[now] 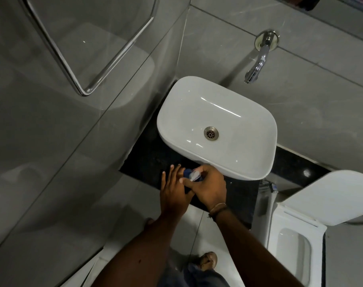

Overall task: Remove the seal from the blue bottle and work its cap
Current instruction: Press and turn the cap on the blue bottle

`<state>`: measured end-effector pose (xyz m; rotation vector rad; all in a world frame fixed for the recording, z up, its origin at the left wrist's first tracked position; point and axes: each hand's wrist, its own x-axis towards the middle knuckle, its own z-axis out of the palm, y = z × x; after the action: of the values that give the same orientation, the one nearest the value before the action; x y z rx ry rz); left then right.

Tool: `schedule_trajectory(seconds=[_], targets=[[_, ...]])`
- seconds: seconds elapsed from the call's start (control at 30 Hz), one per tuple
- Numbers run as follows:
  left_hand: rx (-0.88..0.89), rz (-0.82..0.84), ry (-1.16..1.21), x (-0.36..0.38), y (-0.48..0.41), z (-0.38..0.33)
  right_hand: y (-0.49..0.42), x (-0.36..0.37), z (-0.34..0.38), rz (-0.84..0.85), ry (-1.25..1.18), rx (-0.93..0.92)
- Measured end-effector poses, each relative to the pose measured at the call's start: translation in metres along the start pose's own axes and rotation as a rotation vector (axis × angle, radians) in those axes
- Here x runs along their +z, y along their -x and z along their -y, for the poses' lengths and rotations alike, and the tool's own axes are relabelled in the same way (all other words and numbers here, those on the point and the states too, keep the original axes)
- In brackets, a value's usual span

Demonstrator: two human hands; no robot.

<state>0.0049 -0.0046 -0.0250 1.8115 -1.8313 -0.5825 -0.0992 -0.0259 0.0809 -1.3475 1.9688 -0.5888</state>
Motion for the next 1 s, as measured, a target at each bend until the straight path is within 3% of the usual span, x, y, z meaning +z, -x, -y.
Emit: schedule_trajectory(seconds=[0.13, 0.37, 0.63, 1.0], targets=[[-0.014, 0.003, 0.039, 0.002, 0.001, 0.002, -0.003, 0.008, 0.008, -0.052, 0.017, 0.065], [-0.01, 0.032, 0.023, 0.001, 0.0, 0.003, -0.012, -0.006, -0.012, 0.126, 0.044, 0.006], [-0.016, -0.02, 0.058, 0.0, 0.001, -0.001, -0.003, 0.012, -0.007, -0.068, 0.166, 0.091], [-0.013, 0.001, 0.029, 0.0, 0.002, 0.0, 0.017, -0.005, 0.012, -0.152, 0.064, 0.092]])
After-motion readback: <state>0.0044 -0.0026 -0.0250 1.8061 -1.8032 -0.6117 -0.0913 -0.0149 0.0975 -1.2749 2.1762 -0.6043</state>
